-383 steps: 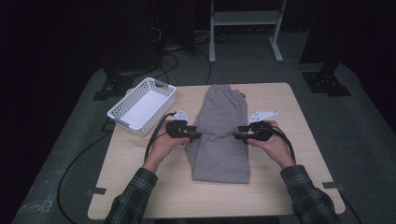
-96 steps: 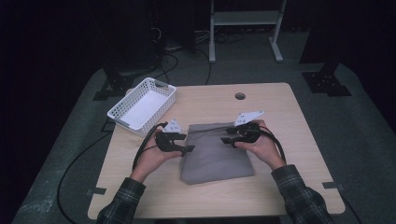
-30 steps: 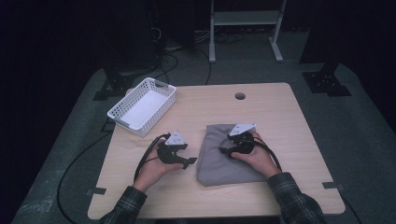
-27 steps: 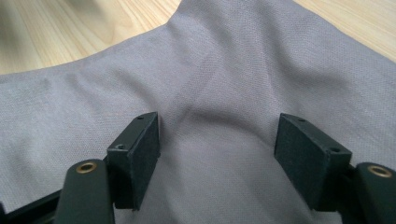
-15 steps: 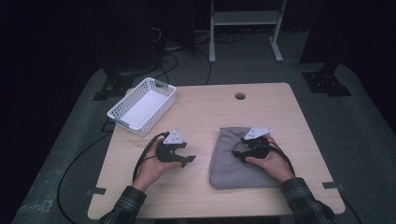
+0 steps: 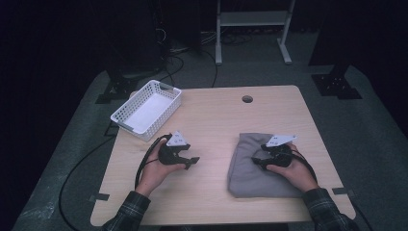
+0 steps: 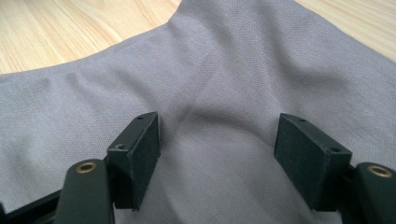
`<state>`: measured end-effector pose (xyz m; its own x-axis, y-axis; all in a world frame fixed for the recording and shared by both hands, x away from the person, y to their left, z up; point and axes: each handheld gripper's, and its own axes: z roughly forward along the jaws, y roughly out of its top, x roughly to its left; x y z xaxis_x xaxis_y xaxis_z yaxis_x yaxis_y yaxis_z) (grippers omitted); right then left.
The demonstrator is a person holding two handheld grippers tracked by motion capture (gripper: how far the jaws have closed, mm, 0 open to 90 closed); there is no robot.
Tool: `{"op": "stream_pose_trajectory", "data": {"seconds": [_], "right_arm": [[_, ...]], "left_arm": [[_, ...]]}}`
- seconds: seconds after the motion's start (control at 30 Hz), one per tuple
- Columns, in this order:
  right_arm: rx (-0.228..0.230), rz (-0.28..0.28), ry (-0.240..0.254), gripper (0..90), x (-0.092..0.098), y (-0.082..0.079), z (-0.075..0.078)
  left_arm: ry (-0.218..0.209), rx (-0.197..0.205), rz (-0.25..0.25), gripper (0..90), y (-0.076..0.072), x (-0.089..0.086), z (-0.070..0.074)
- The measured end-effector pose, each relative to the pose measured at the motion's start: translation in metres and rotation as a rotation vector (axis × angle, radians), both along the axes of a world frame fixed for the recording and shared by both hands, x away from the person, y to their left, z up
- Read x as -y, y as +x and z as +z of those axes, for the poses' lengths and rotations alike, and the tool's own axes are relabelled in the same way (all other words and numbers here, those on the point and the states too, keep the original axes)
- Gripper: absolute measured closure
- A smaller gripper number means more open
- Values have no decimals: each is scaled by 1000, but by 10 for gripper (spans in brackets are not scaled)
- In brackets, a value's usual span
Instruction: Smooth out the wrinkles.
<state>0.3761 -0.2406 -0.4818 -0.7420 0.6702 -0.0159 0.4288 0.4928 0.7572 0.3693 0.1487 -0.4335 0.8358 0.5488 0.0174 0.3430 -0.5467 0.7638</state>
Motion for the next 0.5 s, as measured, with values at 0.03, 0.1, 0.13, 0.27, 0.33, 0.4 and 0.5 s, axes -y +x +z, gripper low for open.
{"op": "stream_pose_trajectory", "data": {"seconds": [0.03, 0.1, 0.13, 0.27, 0.33, 0.4, 0.5], "right_arm": [[0, 0, 0, 293, 0, 0, 0], [4, -6, -3, 292, 5, -1, 0], [0, -18, 0, 293, 9, -3, 0], [5, -30, 0, 293, 17, -6, 0], [1, -41, 1, 293, 23, -9, 0], [-1, -49, 3, 293, 28, -11, 0], [2, -57, 3, 293, 34, -13, -1]], "left_arm": [[0, 0, 0, 341, 0, 0, 0], [-7, 1, 4, 347, 1, -2, 2], [-12, -5, 12, 355, 2, -4, 3], [-11, 6, 23, 351, 5, -7, 6], [-13, 10, 36, 353, 8, -10, 8], [-7, 14, 33, 367, 9, -10, 9], [-14, 28, 34, 381, 13, -13, 15]]}}
